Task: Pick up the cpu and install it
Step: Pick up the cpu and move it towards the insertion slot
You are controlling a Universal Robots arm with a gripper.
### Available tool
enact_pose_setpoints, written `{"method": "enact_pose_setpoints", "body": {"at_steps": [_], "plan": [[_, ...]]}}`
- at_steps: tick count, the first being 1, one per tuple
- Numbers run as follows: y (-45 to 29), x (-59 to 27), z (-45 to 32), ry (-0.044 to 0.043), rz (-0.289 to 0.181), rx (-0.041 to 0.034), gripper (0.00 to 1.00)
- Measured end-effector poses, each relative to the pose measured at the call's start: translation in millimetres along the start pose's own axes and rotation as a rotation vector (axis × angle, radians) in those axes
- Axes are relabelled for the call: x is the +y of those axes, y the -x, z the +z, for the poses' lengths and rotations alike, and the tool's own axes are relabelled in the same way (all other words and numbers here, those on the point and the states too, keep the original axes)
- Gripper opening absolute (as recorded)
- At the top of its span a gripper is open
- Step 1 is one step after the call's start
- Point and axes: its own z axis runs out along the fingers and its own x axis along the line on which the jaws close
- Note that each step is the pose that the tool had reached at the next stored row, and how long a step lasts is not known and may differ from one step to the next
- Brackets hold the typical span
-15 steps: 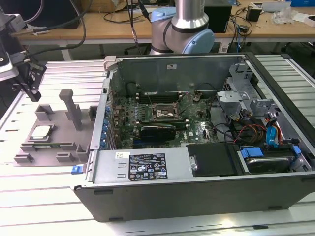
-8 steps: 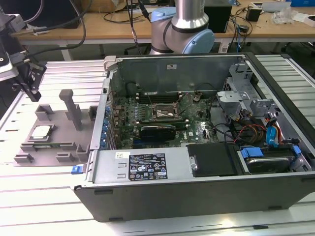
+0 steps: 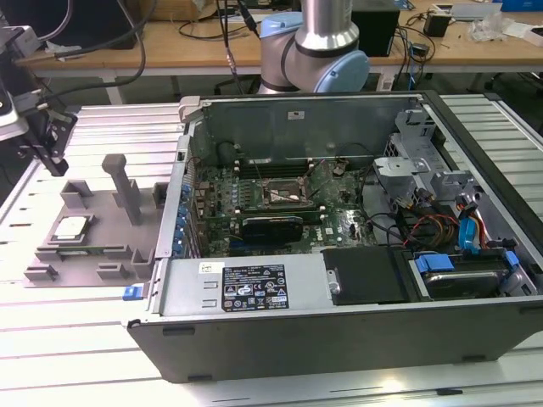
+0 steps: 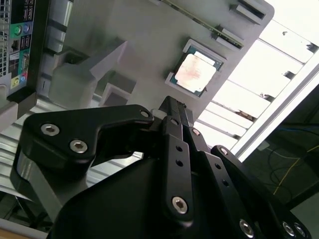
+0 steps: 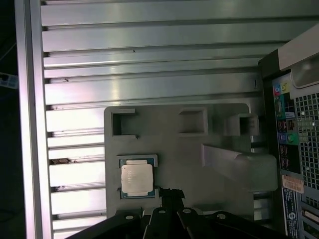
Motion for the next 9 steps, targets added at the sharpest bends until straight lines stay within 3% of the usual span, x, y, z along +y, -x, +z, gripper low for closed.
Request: {"method": "enact_pose_setpoints", "body": {"at_steps": [9], "plan": [[-8.9, -0.6, 2.3, 0.0001, 0.0, -0.0001, 0.11]]}}
